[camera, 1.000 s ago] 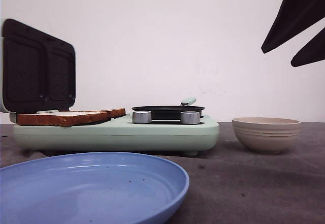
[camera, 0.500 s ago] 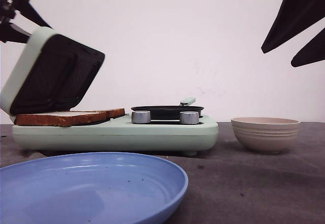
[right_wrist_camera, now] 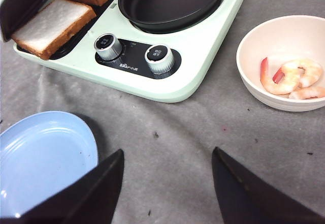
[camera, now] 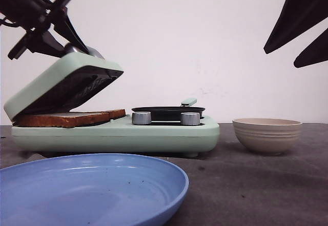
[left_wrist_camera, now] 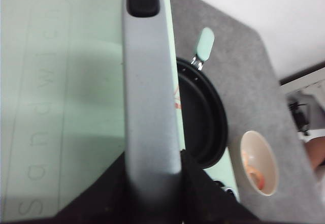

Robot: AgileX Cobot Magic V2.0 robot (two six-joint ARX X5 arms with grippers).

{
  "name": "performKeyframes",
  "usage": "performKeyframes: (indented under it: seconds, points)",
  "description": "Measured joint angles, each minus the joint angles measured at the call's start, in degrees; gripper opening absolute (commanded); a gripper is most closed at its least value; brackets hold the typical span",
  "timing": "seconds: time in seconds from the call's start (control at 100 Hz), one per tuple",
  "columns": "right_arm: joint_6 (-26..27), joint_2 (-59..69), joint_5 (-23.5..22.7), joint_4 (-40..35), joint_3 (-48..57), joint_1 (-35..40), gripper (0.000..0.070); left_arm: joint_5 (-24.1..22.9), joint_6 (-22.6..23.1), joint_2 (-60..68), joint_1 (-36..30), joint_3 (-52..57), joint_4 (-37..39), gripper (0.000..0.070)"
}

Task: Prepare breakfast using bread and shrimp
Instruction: 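Grasp the lid handle with the left gripper and swing the lid down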

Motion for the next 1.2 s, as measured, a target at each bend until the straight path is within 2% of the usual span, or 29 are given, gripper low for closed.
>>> performKeyframes:
  seconds: [0.26, 0.44, 1.2]
  points:
    - [0.00, 0.00, 0.00, 0.00, 0.00, 0.00, 0.0329, -6.82, 3.69, 0.28, -3.80, 0.00, -1.62, 0.0004]
    - [0.00, 0.00, 0.00, 0.00, 0.00, 0.00, 0.0329, -9.29, 5.81, 0.28, -5.01, 0.00, -2.67, 0.0004]
    - [0.46, 0.00, 0.00, 0.00, 0.00, 0.00, 0.0329, -9.75, 7.39, 0.28, -5.22, 0.00, -3.19, 0.0004]
